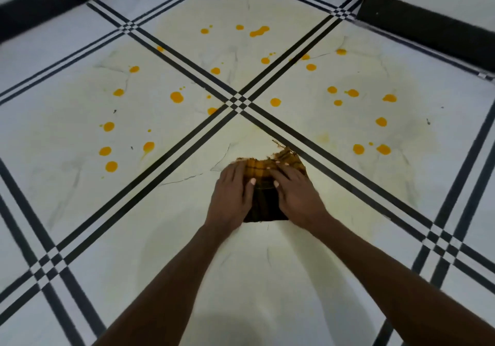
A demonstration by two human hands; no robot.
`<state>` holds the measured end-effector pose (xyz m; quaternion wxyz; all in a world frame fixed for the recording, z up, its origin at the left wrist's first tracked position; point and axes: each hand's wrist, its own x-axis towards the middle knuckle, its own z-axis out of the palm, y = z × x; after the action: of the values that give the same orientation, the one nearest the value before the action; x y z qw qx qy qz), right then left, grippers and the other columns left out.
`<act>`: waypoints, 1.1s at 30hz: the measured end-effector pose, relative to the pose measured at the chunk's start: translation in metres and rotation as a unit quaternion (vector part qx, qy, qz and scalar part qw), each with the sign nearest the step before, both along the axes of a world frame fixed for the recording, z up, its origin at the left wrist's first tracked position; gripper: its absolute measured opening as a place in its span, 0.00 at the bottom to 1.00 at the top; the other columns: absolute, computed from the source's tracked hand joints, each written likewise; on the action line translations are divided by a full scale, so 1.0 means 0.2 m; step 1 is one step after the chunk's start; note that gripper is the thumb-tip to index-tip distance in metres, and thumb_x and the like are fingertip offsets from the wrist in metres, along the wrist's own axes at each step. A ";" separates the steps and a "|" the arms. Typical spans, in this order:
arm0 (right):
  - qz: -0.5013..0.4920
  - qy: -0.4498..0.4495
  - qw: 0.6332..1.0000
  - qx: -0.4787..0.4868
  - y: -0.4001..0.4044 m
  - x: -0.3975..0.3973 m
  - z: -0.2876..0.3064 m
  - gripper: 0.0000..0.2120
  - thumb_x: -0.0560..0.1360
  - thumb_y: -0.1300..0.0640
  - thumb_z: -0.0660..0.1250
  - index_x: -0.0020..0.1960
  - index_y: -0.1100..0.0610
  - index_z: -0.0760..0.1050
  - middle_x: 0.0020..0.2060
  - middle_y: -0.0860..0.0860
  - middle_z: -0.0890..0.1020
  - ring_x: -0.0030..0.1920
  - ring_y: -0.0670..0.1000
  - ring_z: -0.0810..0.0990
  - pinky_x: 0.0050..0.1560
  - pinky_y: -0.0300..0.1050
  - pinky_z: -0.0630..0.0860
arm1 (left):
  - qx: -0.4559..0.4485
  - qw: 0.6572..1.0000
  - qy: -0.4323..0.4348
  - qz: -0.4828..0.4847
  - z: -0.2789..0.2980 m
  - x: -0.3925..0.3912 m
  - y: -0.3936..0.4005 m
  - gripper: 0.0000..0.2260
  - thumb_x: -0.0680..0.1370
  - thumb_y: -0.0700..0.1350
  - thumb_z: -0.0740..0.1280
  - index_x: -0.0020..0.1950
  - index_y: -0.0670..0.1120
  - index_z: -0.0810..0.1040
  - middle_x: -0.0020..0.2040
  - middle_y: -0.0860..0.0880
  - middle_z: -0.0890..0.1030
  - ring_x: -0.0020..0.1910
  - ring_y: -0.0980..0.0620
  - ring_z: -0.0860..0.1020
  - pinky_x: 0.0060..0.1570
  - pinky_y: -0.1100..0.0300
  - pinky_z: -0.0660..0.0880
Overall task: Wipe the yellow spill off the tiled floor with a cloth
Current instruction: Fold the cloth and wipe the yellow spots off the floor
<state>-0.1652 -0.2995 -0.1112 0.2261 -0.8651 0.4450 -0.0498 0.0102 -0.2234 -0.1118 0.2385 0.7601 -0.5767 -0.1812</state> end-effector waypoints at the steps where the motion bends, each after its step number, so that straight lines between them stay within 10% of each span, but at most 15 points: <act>1: -0.011 0.004 1.000 -0.014 -0.04 -0.02 0.02 0.24 0.83 0.56 0.60 0.79 0.51 0.67 0.78 0.55 0.69 0.77 0.59 0.67 0.74 0.62 0.70 | 0.011 1.000 -0.015 -0.021 0.01 -0.03 -0.05 0.25 0.86 0.52 0.59 0.80 0.44 0.62 0.78 0.44 0.68 0.77 0.44 0.66 0.76 0.48 0.66; 5: 0.011 0.050 0.999 -0.003 -0.21 -0.04 0.10 0.35 0.80 0.59 0.68 0.83 0.48 0.58 0.81 0.55 0.60 0.75 0.62 0.63 0.71 0.61 0.72 | 0.091 0.995 -0.028 -0.023 0.09 -0.08 -0.23 0.30 0.80 0.46 0.69 0.81 0.44 0.62 0.75 0.41 0.69 0.73 0.41 0.68 0.71 0.45 0.69; 10: 0.012 0.155 0.988 0.024 -0.31 -0.03 0.18 0.27 0.80 0.53 0.69 0.77 0.48 0.68 0.69 0.54 0.76 0.70 0.59 0.72 0.70 0.61 0.65 | 0.193 0.978 -0.072 -0.045 0.21 -0.07 -0.40 0.11 0.77 0.47 0.73 0.59 0.49 0.81 0.59 0.46 0.80 0.64 0.43 0.74 0.62 0.47 0.69; 13: -0.042 0.111 0.993 -0.025 -0.33 -0.17 0.28 0.12 0.81 0.50 0.68 0.62 0.51 0.81 0.58 0.54 0.77 0.64 0.60 0.75 0.63 0.59 0.69 | 0.140 0.989 0.009 -0.044 0.33 -0.09 -0.46 0.06 0.77 0.47 0.73 0.53 0.51 0.82 0.58 0.48 0.78 0.63 0.45 0.74 0.66 0.42 0.70; 19: -0.120 0.011 0.989 -0.083 -0.46 -0.42 0.65 0.13 0.77 0.52 0.74 0.58 0.56 0.82 0.58 0.54 0.78 0.59 0.61 0.74 0.55 0.59 0.76 | -0.036 0.985 0.098 -0.139 0.60 -0.21 -0.63 0.06 0.75 0.42 0.73 0.50 0.50 0.79 0.40 0.57 0.80 0.43 0.53 0.79 0.53 0.46 0.78; 24: -0.083 0.146 0.982 -0.085 -0.37 -0.53 0.73 0.14 0.76 0.50 0.74 0.60 0.51 0.81 0.55 0.54 0.81 0.58 0.61 0.79 0.55 0.55 0.77 | -0.072 0.979 0.051 -0.186 0.52 -0.28 -0.53 0.08 0.76 0.41 0.71 0.52 0.52 0.82 0.44 0.57 0.83 0.46 0.53 0.81 0.55 0.44 0.79; 28: -0.042 0.303 0.944 0.125 -0.21 -0.59 0.56 0.22 0.79 0.43 0.68 0.68 0.51 0.76 0.61 0.55 0.80 0.60 0.58 0.81 0.57 0.51 0.77 | 0.041 0.963 -0.024 -0.265 0.33 -0.30 -0.38 0.08 0.77 0.42 0.70 0.54 0.52 0.84 0.50 0.54 0.85 0.50 0.51 0.82 0.55 0.49 0.78; 33: -0.097 0.185 0.975 0.077 -0.18 -0.60 0.41 0.13 0.83 0.44 0.64 0.54 0.54 0.77 0.54 0.54 0.80 0.53 0.55 0.82 0.49 0.48 0.76 | 0.120 0.973 0.018 -0.198 0.17 -0.29 -0.31 0.07 0.81 0.48 0.69 0.56 0.47 0.83 0.54 0.49 0.83 0.54 0.49 0.80 0.54 0.58 0.75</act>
<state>-0.2859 -0.3363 -0.0284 0.1999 -0.7922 0.5631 0.1244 -0.0472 -0.2850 -0.0772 0.1156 0.6503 -0.6855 -0.3064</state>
